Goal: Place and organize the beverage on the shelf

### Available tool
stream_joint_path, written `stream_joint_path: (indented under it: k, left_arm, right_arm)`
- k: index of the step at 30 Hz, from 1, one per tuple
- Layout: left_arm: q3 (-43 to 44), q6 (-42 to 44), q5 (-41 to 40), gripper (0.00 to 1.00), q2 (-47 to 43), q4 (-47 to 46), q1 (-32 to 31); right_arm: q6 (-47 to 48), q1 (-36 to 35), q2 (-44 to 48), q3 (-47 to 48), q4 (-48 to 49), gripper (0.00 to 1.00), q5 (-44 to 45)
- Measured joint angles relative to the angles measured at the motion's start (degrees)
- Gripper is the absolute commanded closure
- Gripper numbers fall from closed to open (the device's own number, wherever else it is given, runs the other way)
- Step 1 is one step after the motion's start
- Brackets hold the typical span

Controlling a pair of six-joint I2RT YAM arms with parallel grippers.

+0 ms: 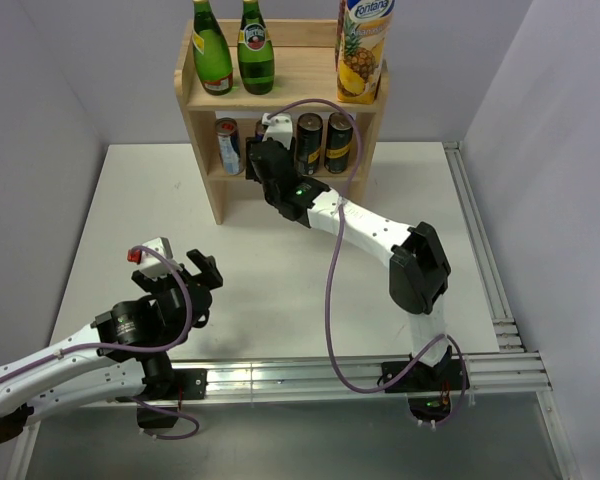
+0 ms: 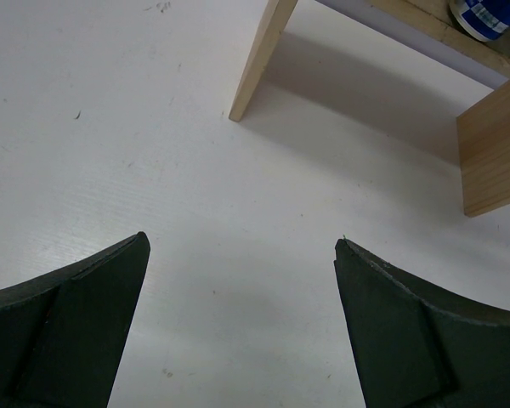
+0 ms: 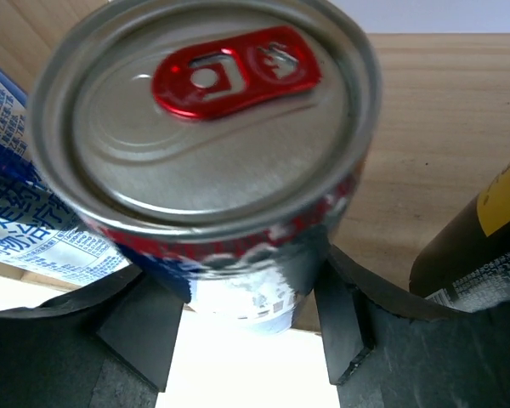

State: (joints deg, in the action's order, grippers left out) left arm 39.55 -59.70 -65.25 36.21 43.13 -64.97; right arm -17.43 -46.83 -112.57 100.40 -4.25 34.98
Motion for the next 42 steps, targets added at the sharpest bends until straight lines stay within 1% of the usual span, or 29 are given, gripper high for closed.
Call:
stream_joint_path:
  k: [1,2,5,30,42]
  left_arm:
    - [0.0,0.0,0.0,0.02,0.0,-0.09,0.0]
    - [-0.02,0.0,-0.02,0.02,0.0,-0.15,0.0]
    - [-0.02,0.02,-0.02,0.02,-0.02,-0.39,0.0]
    - [-0.59,0.02,-0.11,0.02,-0.44,-0.66,0.0]
    - [-0.7,0.02,-0.13,0.02,-0.33,-0.87,0.0]
  right_arm:
    - [-0.04,0.0,0.0,0.0,0.0,0.26,-0.04]
    - [-0.33,0.0,-0.09,0.0,-0.28,0.19,-0.09]
    - [-0.11,0.22,-1.31,-0.04,-1.97,0.16,0.07]
    - [1.03,-1.18,-1.49,-0.31,-1.66,0.13,2.12]
    - [1.01,-3.23,1.9,-4.39,-2.56,0.13,3.8]
